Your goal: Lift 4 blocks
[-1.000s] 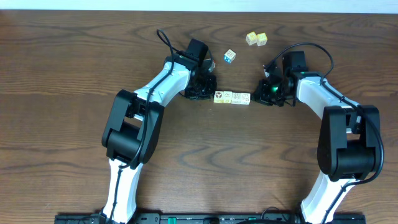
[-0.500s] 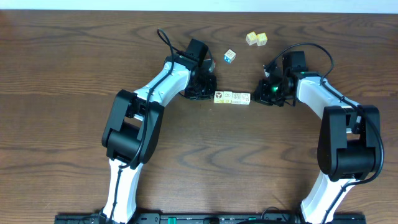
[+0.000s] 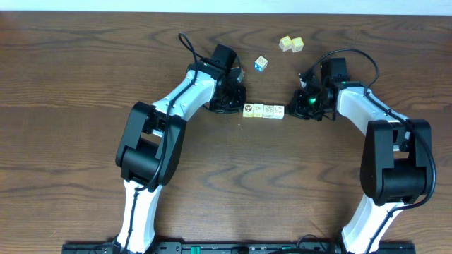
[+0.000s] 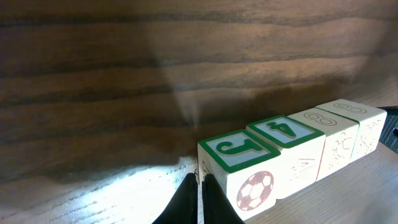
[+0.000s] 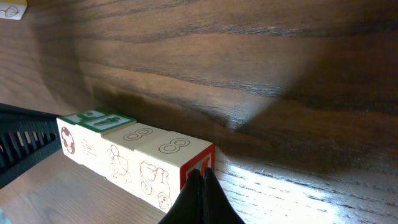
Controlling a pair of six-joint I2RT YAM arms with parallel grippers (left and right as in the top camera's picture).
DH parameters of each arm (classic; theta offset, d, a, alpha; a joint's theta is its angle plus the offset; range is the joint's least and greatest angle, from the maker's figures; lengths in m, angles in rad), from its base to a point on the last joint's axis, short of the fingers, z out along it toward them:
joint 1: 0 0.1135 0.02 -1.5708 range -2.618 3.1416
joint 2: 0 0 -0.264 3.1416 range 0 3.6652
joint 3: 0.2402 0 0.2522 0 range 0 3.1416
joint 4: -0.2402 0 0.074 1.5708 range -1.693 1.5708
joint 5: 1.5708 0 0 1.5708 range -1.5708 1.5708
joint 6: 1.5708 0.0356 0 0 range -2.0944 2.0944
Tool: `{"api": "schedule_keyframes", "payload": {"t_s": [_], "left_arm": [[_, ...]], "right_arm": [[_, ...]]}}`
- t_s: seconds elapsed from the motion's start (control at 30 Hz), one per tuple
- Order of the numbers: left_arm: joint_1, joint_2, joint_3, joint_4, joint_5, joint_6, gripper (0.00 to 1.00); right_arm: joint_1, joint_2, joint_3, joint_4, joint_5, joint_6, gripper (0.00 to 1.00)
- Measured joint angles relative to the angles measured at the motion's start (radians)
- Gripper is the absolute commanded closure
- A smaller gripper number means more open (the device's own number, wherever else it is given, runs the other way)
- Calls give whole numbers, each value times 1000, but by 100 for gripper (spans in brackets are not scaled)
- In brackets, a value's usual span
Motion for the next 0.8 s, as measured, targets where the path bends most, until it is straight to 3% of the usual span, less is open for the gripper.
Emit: {"api": "schedule_keyframes", "payload": {"t_s": [0.8], "left_arm": [[0,0,0,-18,19,5,93]], "right_arm": [[0,0,0,2,0,8,99]]}}
